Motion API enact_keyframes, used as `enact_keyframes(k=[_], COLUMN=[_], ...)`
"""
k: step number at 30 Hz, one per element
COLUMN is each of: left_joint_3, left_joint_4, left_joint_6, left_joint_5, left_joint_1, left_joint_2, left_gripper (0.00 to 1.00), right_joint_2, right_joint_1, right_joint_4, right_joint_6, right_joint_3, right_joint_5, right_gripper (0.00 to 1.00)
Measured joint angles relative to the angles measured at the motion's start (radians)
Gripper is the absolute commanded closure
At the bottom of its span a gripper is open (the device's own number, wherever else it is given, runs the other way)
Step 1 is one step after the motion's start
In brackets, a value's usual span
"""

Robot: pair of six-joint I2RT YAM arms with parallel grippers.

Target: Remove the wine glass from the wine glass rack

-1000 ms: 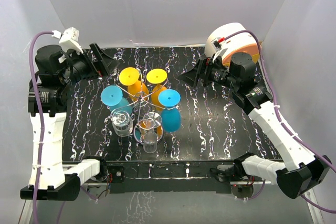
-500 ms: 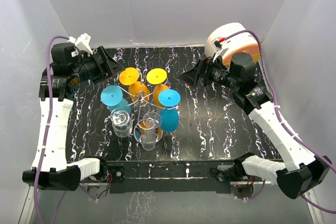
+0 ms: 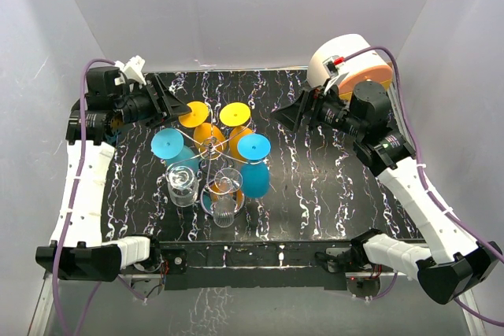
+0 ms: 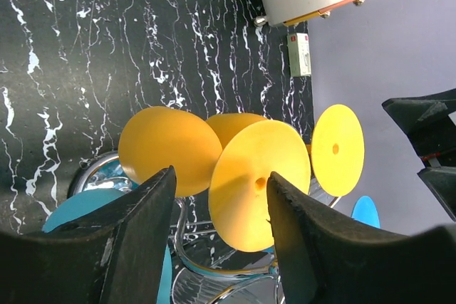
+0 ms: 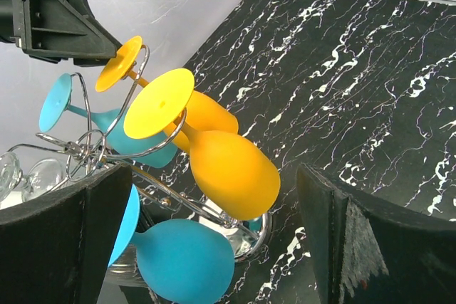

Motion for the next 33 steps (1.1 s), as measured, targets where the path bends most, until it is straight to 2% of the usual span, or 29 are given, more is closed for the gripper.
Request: enact_keyframes(k=[33], left_joint_3=[-0.032], left_joint_4=[0.04], left_joint_6=[-0.062], left_joint_5=[0.047], left_joint_1=[0.0], left_joint_2=[-0.031], left_gripper=[0.83], right_joint_2=[-0.014], right_joint_1=[0.0], right_joint_4=[0.014], right_joint_6=[0.0], right_joint_3=[-0.013], right_joint_5=[0.016], right_gripper=[0.02])
